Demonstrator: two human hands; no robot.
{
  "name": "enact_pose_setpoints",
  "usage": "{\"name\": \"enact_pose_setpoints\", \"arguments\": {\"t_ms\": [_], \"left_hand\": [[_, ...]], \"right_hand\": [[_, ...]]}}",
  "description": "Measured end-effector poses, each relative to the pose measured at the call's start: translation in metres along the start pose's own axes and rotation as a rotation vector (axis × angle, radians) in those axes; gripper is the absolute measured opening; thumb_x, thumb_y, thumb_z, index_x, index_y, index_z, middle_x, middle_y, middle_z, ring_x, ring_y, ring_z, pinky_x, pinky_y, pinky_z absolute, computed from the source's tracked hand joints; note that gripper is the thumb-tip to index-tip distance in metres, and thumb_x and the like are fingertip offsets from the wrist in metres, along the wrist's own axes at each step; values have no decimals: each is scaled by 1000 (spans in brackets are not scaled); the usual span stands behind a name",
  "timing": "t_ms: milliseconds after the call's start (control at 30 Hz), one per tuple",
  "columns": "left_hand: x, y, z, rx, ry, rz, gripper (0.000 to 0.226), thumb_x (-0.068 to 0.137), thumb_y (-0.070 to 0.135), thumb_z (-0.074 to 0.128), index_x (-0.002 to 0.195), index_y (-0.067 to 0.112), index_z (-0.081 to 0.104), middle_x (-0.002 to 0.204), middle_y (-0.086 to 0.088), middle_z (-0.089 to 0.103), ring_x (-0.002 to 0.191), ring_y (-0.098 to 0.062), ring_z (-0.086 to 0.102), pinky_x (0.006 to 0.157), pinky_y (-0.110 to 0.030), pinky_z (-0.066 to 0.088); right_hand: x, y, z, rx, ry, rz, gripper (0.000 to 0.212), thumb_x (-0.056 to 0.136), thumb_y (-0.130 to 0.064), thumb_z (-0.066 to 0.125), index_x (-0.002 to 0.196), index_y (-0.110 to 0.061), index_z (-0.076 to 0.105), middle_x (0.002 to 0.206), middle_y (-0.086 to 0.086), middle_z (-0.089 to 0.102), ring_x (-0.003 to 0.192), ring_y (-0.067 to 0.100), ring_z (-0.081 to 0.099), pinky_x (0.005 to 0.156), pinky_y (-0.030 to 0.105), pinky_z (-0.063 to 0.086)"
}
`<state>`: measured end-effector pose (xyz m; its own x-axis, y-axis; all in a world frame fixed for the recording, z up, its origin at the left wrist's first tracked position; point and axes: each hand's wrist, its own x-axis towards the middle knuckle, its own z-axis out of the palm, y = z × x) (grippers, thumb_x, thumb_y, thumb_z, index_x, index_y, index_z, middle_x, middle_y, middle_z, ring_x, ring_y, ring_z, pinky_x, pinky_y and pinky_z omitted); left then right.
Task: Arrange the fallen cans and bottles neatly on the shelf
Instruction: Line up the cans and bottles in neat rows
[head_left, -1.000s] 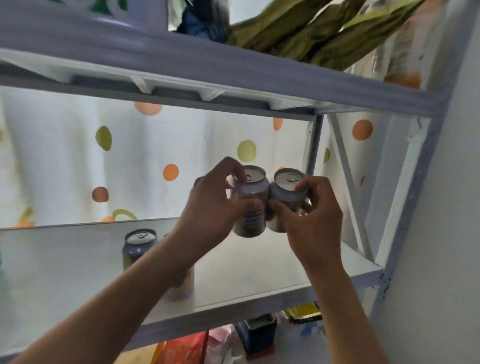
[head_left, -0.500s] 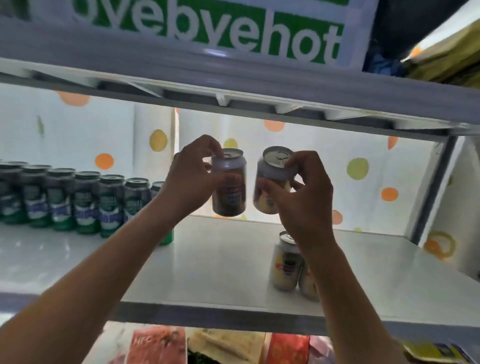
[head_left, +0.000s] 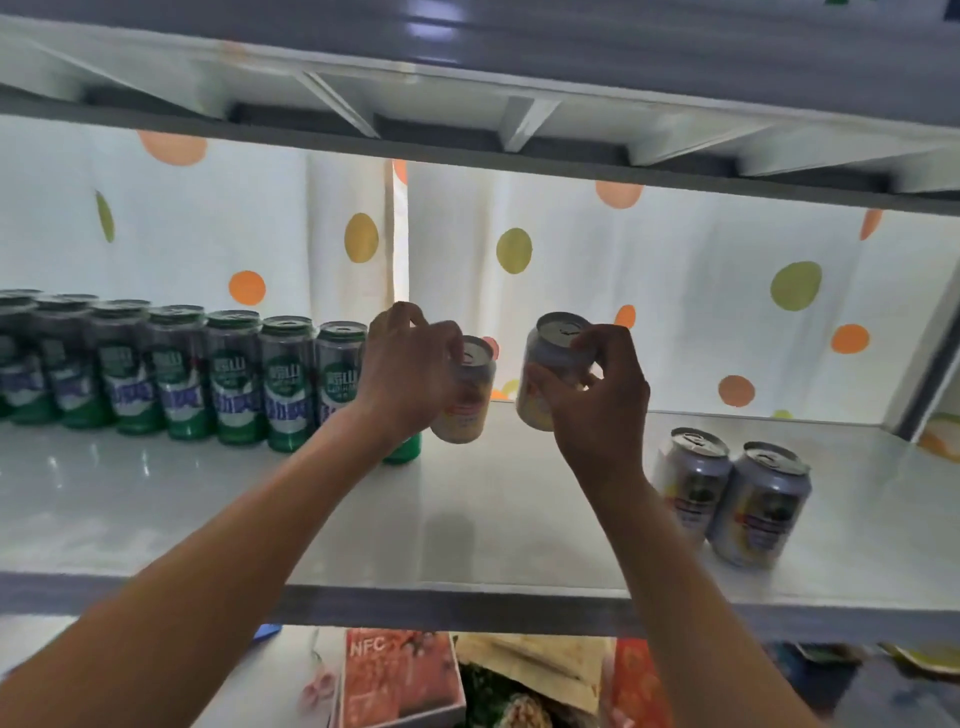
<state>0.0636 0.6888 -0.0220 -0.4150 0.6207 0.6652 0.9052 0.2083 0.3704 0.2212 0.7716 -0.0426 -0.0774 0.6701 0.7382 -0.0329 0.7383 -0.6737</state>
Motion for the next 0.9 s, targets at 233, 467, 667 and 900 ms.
{"name": "enact_pose_setpoints", "arguments": {"t_ms": [233, 467, 667, 900], "left_hand": [[22, -12, 17, 284, -155, 159, 36, 67, 52, 73, 88, 25, 62, 88, -3, 49, 115, -21, 39, 112, -36, 15], [33, -25, 34, 536, -298, 316, 39, 80, 60, 61, 99, 25, 62, 96, -3, 61, 122, -21, 41, 119, -48, 0], [32, -30, 42, 661, -315, 335, 52, 85, 59, 57, 116, 17, 55, 108, -6, 63, 129, -24, 38, 118, -53, 2], [21, -32, 49, 772, -273, 348, 54, 90, 47, 60, 131, 17, 43, 118, -2, 64, 136, -28, 34, 117, -56, -1]], "right_hand": [[-3, 27, 22, -26, -18, 50, 40, 71, -15, 83, 100, -20, 56, 103, -9, 67, 93, 5, 60, 88, 31, 53], [-4, 44, 42, -44, -22, 95, 40, 71, -14, 83, 100, -18, 56, 103, -9, 68, 93, 8, 62, 82, 22, 50], [-1, 51, 53, -42, -42, 118, 39, 72, -15, 83, 99, -19, 55, 101, -10, 67, 92, 6, 61, 78, 15, 47], [3, 54, 64, -61, -35, 117, 38, 73, -17, 82, 100, -17, 55, 100, -8, 67, 90, 6, 59, 80, 20, 49]]}}
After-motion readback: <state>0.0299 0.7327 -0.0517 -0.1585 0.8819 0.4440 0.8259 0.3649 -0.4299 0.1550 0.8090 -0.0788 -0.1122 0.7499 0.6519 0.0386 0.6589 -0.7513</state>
